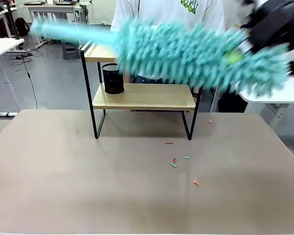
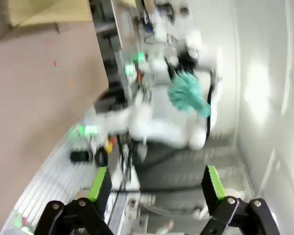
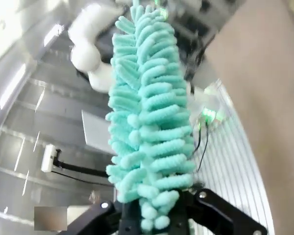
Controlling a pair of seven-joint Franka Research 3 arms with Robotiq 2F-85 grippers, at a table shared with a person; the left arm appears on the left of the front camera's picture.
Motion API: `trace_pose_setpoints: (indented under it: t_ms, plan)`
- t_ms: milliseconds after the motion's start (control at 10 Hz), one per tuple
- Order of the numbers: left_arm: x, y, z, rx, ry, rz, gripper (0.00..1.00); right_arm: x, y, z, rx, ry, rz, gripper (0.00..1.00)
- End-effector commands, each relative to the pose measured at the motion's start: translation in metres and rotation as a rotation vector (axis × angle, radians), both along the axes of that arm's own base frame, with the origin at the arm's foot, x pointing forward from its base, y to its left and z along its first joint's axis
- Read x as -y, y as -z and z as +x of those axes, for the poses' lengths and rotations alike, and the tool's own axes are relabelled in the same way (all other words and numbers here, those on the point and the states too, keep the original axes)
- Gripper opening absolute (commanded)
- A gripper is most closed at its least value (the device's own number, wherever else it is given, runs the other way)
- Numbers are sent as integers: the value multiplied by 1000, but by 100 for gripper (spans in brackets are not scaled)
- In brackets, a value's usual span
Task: Clean the shelf.
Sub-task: Hand the Duster back to the human.
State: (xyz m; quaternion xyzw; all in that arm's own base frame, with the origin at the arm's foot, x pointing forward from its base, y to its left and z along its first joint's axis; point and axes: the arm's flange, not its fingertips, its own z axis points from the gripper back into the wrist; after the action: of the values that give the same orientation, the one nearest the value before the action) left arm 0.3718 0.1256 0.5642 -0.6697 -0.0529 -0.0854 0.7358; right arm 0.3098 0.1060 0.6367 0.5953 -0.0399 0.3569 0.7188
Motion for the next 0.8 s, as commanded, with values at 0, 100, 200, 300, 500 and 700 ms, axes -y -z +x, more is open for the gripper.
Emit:
trace_pose_setpoints:
  t_ms: [0, 100, 200, 300, 500, 700]
  plan:
    - [16, 21, 13, -60, -394, -174, 100, 78, -32, -42, 117, 333, 131, 0]
    - [11, 30, 17, -74, -394, -199, 100, 118, -40, -62, 121, 542, 163, 0]
    - [7, 36, 20, -85, -395, -211, 100, 152, -38, -79, 99, 720, 222, 0]
    - [7, 43, 24, -99, -393, -217, 100, 182, -22, -90, 13, 1007, 191, 0]
    - [11, 50, 27, -98, -401, -238, 100, 206, 26, -90, -251, 1189, 111, 0]
    - [12, 51, 28, -155, -394, -243, 100, 217, 61, -72, -520, 1315, -37, 0]
